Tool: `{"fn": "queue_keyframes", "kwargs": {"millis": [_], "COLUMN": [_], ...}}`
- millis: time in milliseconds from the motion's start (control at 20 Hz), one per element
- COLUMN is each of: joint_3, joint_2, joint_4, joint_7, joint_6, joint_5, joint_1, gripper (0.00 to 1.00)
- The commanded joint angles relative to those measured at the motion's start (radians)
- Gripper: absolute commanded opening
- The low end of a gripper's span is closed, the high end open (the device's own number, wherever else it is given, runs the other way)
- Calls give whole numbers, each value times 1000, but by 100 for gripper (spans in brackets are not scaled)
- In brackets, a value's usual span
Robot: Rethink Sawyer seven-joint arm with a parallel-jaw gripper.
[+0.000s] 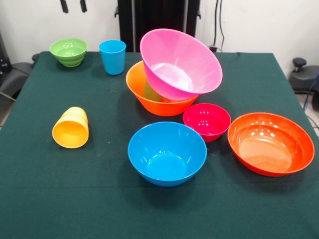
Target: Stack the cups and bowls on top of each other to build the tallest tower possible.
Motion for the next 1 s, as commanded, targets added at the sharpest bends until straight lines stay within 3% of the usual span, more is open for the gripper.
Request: {"fn": "queue_keyframes", "kwargs": {"millis": [50,250,400,700,1000], "joint_3": [-28,-53,-105,-145,-136], "joint_2": [88,198,294,371,380], "joint_4": [-119,-183,-257,-312,-315], "joint_7": [71,72,101,103,75], "joint_6": [-91,-140,-224,-284,-281], "joint_5": [-111,-157,-203,-220,-215], "joint_1": [90,107,155,177,159], "gripper": [100,100,100,100,100]}}
